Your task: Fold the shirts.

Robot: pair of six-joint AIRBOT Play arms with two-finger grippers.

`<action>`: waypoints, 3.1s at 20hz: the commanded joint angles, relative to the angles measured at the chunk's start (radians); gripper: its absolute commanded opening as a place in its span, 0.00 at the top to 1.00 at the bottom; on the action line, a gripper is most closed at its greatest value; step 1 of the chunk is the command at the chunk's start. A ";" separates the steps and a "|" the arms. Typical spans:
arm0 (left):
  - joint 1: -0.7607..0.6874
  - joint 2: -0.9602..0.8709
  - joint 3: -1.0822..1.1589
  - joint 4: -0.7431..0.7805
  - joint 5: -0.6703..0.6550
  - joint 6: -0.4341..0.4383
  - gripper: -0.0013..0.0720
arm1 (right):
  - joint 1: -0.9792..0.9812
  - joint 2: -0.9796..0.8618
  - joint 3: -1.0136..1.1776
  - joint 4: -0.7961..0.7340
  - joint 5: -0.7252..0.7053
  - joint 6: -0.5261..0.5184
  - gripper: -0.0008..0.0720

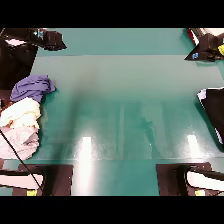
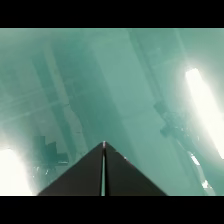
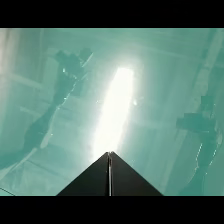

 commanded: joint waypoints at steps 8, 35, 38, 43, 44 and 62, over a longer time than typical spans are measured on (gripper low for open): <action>0.000 0.000 0.000 0.000 0.000 0.000 0.94 | 0.002 0.000 0.001 0.001 -0.001 0.000 0.97; 0.238 -0.107 -0.501 0.587 0.270 -0.233 0.29 | 0.003 0.000 0.000 0.001 -0.003 -0.001 0.97; 0.238 -0.106 -0.489 0.566 0.270 -0.233 0.94 | 0.002 0.000 0.000 0.001 -0.003 0.000 0.97; 0.225 -0.085 -0.215 0.332 0.123 -0.120 0.94 | 0.002 0.023 0.001 0.008 -0.050 0.000 0.97; 0.209 -0.060 -0.138 0.263 0.099 -0.067 0.94 | 0.002 0.039 0.001 0.008 -0.085 -0.001 0.97; -0.286 0.183 -0.303 -0.256 0.008 0.269 0.94 | 0.002 0.254 0.001 0.000 -0.314 -0.001 0.97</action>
